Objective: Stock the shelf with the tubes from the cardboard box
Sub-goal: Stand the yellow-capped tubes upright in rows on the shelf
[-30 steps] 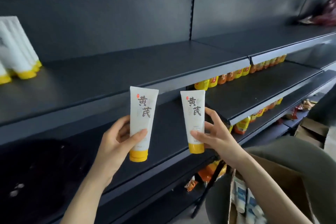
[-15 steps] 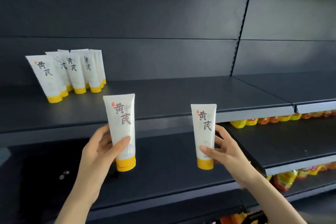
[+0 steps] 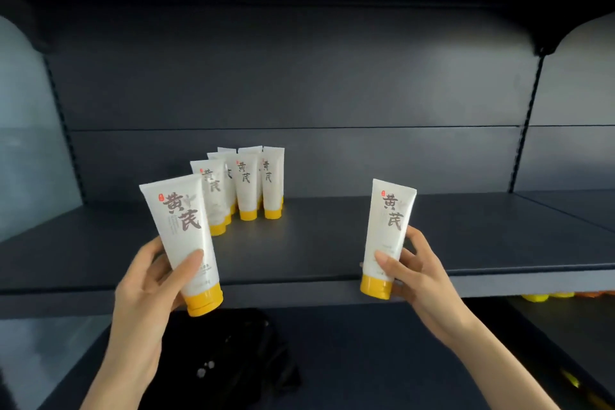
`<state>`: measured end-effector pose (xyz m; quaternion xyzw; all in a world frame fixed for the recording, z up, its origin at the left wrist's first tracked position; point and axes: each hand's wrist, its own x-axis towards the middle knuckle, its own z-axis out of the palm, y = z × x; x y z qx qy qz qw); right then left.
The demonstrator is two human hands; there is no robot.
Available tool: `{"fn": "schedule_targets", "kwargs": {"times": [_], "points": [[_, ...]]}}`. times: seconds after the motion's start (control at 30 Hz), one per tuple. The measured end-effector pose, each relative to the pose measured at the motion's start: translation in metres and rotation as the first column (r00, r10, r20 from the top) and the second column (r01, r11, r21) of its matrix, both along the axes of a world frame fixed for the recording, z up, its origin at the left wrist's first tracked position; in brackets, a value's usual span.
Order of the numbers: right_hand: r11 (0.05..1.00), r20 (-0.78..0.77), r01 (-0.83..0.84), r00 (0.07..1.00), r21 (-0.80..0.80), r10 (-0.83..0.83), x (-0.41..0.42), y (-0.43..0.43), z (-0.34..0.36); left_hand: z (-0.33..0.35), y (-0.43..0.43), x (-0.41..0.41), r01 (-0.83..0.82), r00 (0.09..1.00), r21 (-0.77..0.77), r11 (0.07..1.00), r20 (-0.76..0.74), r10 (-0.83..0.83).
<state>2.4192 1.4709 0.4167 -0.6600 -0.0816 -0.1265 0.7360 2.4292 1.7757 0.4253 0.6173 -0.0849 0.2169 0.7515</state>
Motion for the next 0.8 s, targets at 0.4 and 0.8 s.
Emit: {"fn": "schedule_targets", "kwargs": {"times": [0.4, 0.8], "points": [[0.994, 0.044, 0.054, 0.998, -0.094, -0.05, 0.063, 0.13, 0.011, 0.011, 0.106, 0.053, 0.038, 0.999, 0.014, 0.999, -0.032, -0.038], [0.925, 0.009, 0.217, 0.974, -0.311, -0.225, 0.171, 0.183, 0.023, 0.009, 0.136, 0.062, 0.067, 0.997, 0.028, 0.997, -0.029, -0.066]]}}
